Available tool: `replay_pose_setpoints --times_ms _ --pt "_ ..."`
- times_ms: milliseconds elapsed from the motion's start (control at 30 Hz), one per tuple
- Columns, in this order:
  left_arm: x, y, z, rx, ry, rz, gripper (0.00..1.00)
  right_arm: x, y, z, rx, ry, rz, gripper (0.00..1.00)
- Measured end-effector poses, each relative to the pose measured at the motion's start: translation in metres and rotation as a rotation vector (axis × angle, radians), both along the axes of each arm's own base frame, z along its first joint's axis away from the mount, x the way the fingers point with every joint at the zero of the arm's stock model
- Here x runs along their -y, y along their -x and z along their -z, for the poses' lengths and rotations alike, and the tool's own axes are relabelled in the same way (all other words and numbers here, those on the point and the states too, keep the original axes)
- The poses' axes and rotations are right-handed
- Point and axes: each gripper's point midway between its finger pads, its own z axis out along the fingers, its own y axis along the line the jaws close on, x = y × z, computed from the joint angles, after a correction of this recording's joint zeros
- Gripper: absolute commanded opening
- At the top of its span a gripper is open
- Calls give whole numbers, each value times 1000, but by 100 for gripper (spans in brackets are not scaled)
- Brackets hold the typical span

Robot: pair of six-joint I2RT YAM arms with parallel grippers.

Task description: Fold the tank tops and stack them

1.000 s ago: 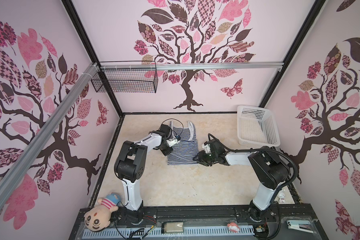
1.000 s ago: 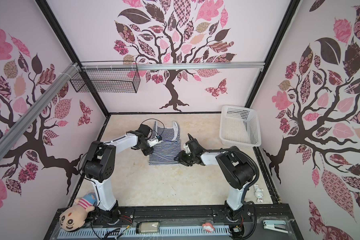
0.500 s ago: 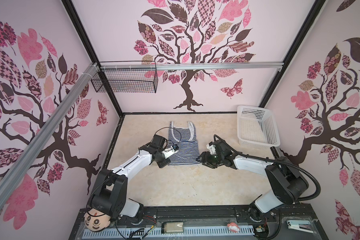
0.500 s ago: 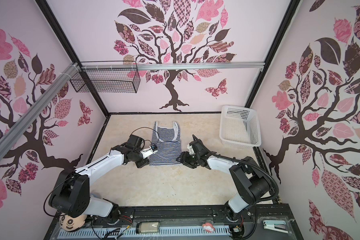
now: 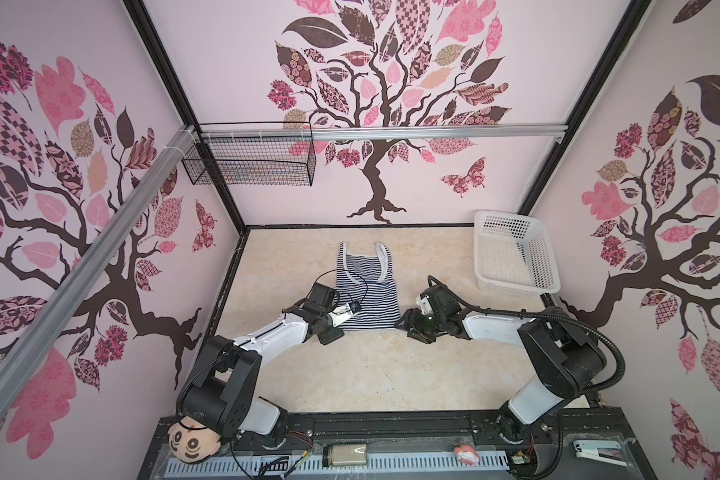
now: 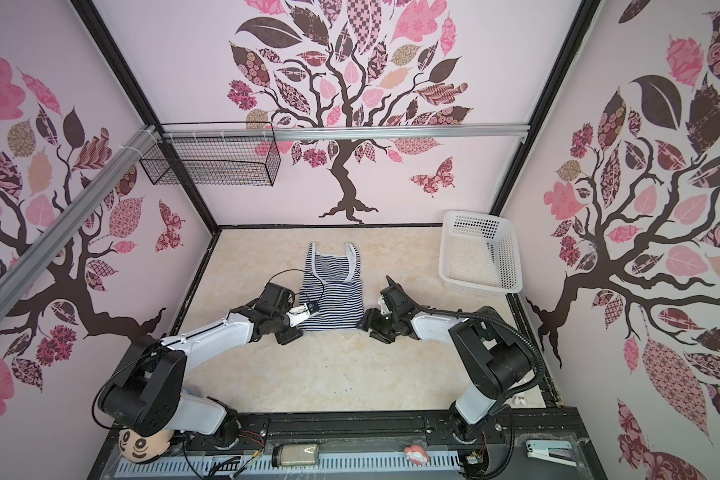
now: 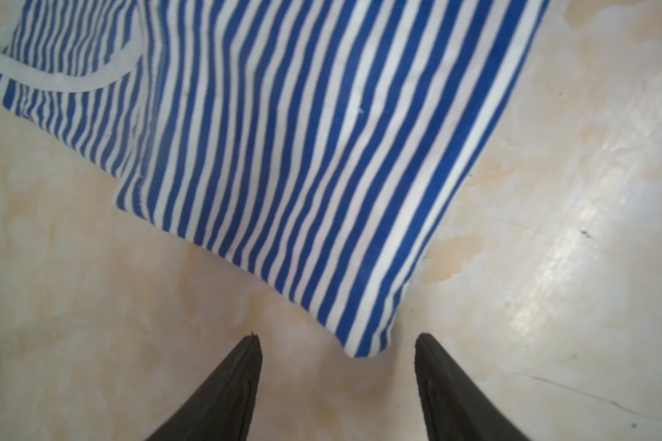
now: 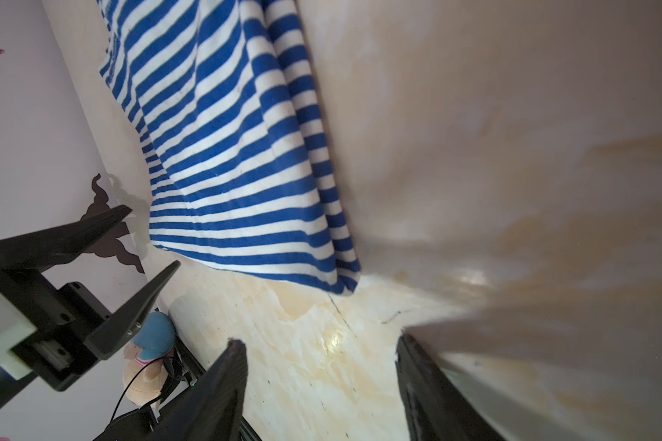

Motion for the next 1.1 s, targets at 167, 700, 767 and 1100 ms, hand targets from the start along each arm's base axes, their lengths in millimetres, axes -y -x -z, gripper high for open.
replay_pose_setpoints --times_ms 167,700,767,1100 --pt "6 11 6 12 -25 63 68 -1 -4 0 -6 -16 20 64" --pt "16 -12 7 85 -60 97 67 -4 -15 -1 -3 -54 53 63" --pt "16 -13 7 85 -69 111 67 -4 -15 0 -4 -58 55 63" --pt "19 -17 9 91 -97 166 64 -7 -21 1 -2 -88 62 60"
